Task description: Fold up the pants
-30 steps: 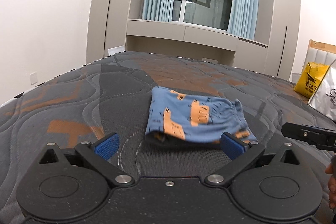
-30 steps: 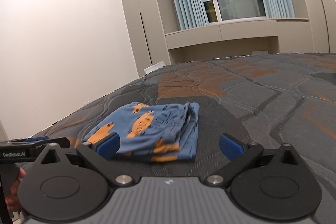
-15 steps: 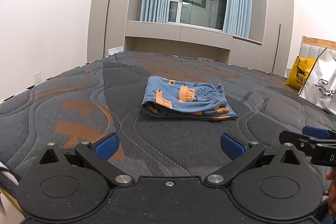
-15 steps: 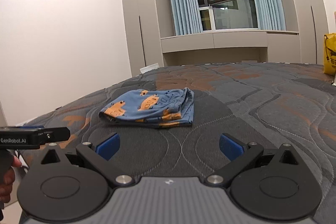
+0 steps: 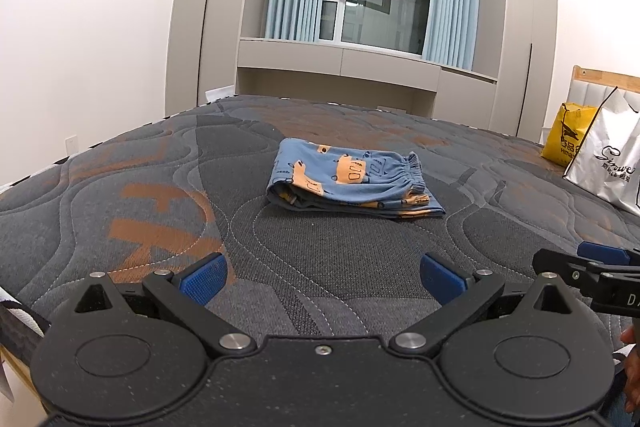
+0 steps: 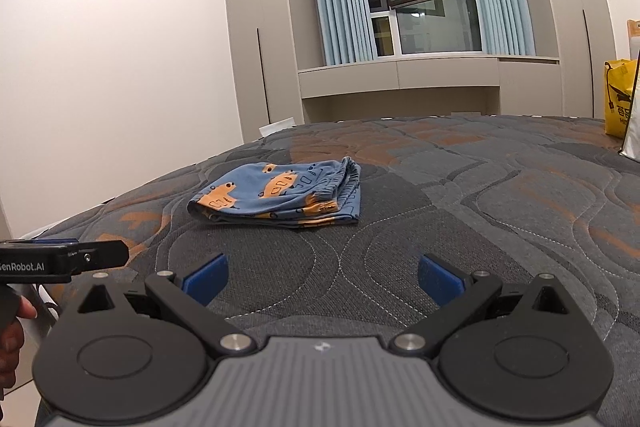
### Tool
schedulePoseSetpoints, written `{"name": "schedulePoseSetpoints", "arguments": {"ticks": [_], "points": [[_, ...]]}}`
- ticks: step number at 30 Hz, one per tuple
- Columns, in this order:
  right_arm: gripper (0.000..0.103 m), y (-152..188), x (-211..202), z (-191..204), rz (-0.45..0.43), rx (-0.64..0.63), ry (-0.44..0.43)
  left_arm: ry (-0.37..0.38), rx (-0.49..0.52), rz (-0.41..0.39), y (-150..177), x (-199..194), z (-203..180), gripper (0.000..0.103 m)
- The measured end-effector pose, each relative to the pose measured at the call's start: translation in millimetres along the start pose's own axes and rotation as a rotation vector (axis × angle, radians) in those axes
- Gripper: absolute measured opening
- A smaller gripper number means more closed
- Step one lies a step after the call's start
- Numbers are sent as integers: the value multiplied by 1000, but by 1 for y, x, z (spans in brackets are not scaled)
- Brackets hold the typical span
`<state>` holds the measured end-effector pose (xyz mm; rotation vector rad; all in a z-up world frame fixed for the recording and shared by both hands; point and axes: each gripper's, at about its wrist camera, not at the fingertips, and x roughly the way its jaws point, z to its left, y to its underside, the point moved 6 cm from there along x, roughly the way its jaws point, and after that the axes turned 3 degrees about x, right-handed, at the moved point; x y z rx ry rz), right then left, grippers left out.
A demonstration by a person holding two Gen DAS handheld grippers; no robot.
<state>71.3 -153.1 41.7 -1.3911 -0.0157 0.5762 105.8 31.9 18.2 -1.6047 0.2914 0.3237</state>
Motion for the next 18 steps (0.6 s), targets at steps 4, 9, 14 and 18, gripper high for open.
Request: {"name": "schedulePoseSetpoints", "arguments": {"ticks": [4,9,14,18], "points": [[103,0,1,0,0,-1,0,-15,-2,2,0,-1,0,102],[103,-1,2,1,2,-7,0,-52,28,10,-1,2,-2,102],[103,-1,3,1,4,-8,0,-72,48,7,0,2,-2,102],[103,0,4,1,6,-11,2,-69,40,11,0,3,-2,102]]}}
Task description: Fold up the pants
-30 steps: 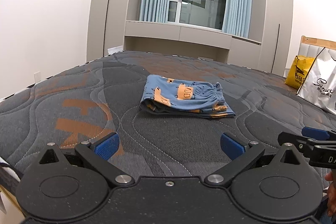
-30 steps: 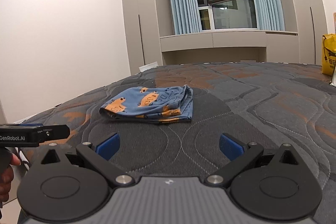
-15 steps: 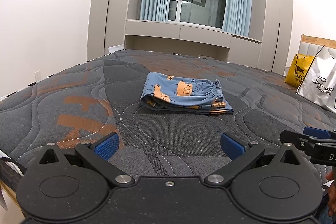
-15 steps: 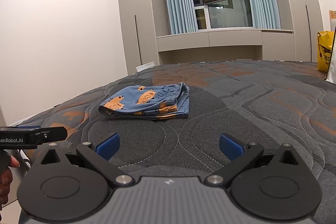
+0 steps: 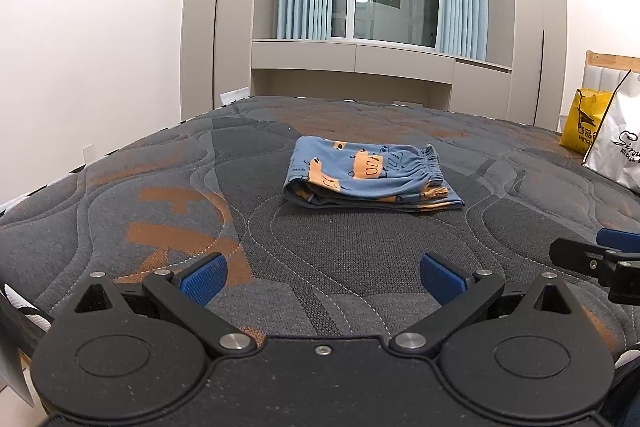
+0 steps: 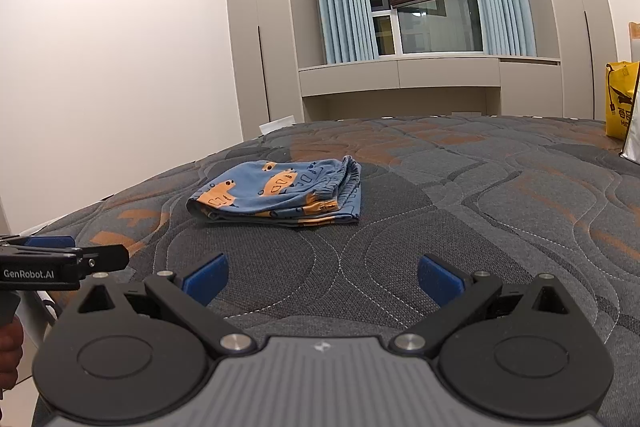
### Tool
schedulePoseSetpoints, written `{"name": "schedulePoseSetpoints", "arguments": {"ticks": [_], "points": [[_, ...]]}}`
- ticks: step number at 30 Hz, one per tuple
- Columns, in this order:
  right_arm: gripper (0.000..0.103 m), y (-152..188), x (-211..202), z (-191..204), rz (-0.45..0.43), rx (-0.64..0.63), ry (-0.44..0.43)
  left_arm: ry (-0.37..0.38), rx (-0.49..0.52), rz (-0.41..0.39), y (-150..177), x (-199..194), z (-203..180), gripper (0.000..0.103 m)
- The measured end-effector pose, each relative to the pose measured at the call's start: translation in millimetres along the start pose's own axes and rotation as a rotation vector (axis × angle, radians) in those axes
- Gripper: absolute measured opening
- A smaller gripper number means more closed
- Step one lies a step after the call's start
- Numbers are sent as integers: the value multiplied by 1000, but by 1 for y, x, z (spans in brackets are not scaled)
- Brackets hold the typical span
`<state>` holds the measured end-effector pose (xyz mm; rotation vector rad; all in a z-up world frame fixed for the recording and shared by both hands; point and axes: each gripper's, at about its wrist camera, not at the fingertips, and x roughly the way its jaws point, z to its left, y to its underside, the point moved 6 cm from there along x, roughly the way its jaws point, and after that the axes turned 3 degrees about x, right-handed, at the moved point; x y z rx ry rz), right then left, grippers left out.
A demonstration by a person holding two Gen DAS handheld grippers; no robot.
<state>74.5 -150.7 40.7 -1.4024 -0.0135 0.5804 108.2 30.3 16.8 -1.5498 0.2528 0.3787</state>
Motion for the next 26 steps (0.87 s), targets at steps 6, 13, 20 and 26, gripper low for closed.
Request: {"name": "schedulePoseSetpoints", "arguments": {"ticks": [6,13,20,26], "points": [[103,1,1,0,3,1,1,6,-3,2,1,2,1,102],[103,2,3,-1,11,0,1,6,-3,4,1,3,2,102],[103,2,7,-1,18,1,1,8,-1,5,1,5,1,102],[103,3,10,-3,24,1,3,8,-2,11,2,8,1,102]]}}
